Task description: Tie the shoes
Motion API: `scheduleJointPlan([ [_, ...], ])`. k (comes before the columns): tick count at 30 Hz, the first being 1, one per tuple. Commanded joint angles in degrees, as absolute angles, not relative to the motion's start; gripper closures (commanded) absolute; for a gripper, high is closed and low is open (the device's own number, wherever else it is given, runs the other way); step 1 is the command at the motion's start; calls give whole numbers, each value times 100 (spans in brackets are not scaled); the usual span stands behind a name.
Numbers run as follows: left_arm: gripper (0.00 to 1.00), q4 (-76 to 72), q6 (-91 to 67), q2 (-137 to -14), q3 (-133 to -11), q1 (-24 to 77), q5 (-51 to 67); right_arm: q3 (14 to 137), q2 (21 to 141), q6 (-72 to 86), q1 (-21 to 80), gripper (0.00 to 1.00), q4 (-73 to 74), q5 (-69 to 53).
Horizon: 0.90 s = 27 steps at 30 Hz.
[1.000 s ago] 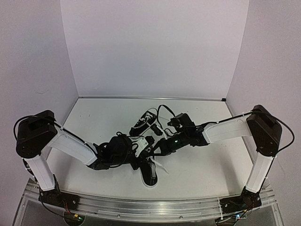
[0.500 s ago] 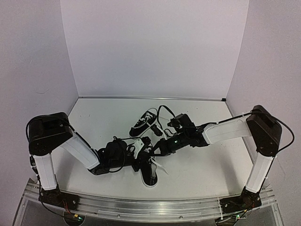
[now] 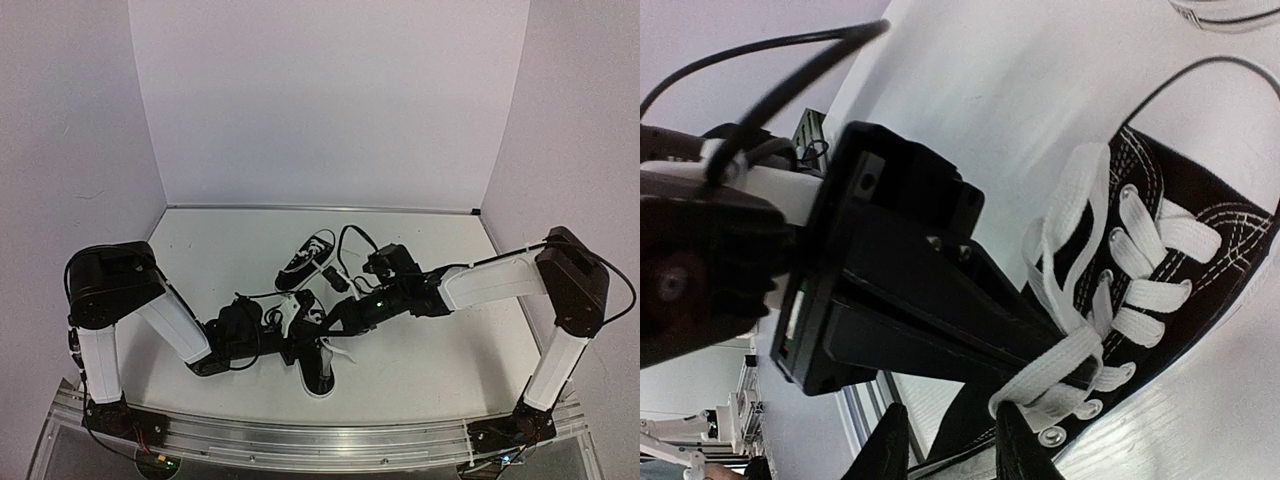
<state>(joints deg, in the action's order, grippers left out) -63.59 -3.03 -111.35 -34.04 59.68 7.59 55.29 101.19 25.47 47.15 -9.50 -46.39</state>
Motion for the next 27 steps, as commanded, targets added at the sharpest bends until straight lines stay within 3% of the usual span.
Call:
scheduleJointPlan([
  [1, 100, -6603, -289, -11209, -3509, 5985, 966, 5512, 9619, 2579, 4609, 69, -1090, -4626],
  [27, 100, -6355, -142, -11153, -3576, 5977, 1002, 5412, 10427, 2790, 4403, 75, -1138, -4452],
])
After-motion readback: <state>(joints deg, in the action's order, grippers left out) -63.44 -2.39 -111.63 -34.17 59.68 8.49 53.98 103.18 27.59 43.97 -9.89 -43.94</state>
